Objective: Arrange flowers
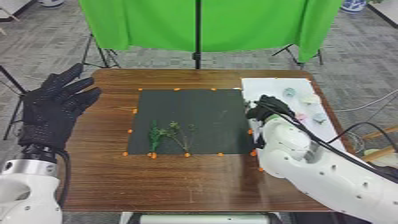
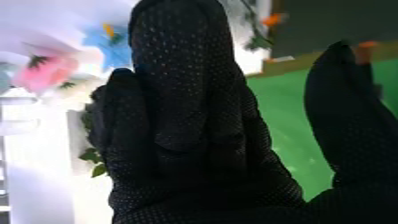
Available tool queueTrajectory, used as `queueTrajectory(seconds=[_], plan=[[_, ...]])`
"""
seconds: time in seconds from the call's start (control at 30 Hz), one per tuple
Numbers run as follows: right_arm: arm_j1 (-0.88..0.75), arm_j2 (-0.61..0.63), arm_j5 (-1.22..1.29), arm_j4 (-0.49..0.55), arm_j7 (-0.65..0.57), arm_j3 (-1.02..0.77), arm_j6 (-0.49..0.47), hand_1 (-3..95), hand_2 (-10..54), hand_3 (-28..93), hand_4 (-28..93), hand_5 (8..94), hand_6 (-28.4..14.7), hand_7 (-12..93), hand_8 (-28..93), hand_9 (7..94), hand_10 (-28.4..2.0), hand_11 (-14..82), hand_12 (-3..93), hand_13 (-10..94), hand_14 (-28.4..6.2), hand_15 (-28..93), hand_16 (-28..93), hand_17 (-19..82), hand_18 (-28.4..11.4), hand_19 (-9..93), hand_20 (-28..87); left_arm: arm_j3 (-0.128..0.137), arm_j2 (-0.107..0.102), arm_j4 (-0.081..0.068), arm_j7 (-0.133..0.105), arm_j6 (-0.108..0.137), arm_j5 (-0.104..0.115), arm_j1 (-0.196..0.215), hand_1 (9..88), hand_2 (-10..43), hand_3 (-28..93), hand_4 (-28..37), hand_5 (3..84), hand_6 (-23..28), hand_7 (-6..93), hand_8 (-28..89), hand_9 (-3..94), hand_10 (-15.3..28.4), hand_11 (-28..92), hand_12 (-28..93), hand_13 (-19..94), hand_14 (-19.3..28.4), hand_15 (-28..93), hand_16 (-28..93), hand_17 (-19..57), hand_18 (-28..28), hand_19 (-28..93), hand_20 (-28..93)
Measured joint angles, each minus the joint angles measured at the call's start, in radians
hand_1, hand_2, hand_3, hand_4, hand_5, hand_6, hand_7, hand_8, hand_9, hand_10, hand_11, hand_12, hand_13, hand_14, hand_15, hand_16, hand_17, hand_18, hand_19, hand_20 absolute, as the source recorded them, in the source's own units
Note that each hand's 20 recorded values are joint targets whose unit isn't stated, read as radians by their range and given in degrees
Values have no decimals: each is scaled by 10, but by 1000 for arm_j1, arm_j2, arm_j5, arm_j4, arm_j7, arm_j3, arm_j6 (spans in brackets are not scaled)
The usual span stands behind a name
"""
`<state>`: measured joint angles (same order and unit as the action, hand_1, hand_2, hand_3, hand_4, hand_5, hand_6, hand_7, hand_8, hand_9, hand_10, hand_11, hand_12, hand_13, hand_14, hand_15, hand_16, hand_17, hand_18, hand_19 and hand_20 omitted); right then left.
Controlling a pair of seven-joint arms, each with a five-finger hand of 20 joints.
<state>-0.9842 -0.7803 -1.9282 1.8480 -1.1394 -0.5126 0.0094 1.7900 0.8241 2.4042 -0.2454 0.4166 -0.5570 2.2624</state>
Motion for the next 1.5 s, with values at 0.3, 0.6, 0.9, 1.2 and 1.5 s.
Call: queueTrajectory(seconds=[0.3, 0.6, 0.9, 1.2, 1.5], plan=[[59, -40, 16, -72, -16, 80, -19, 284, -10, 687, -210, 588, -71, 106, -101, 831, -175, 242, 164, 838, -111, 525, 155, 559, -185, 932, 122, -18, 1, 0, 0, 0, 0, -7, 214, 119, 758, -283, 357, 104, 133, -90, 302, 202, 290, 96, 237, 275, 562, -121, -74, 248, 655, 70], [135, -79, -4, -149, -26, 150, -33, 469, -92, 695, -262, 730, -36, 217, 2, 858, -129, 282, 171, 846, -79, 537, 159, 566, -161, 932, 123, -23, 5, 0, 1, 0, 0, -15, 214, 120, 757, -283, 357, 104, 135, -91, 302, 203, 290, 97, 237, 275, 563, -121, -75, 248, 655, 70], [152, -70, -84, -202, -27, 216, 93, 563, -95, 698, -282, 821, -18, 275, 57, 930, -85, 240, 260, 900, -45, 519, 191, 601, -137, 932, 186, -27, 6, 0, 1, 0, 0, -16, 214, 119, 758, -283, 357, 104, 135, -91, 302, 203, 290, 96, 237, 275, 563, -121, -75, 248, 655, 70], [153, -53, -144, -215, -24, 262, 187, 561, -95, 726, -283, 836, -25, 270, 93, 937, -92, 278, 241, 916, -39, 527, 198, 611, -140, 932, 254, -30, 8, 0, -2, 1, 1, -17, 214, 119, 758, -283, 357, 104, 134, -91, 302, 203, 289, 96, 237, 274, 562, -121, -75, 248, 655, 70], [182, -36, -226, -208, -31, 304, 322, 561, -95, 739, -283, 851, -32, 259, 110, 937, -91, 298, 229, 928, -36, 530, 201, 621, -141, 932, 279, -34, 9, 0, -2, 3, 1, -20, 215, 120, 757, -283, 357, 104, 134, -91, 302, 203, 289, 96, 237, 275, 562, -121, -75, 248, 655, 70]])
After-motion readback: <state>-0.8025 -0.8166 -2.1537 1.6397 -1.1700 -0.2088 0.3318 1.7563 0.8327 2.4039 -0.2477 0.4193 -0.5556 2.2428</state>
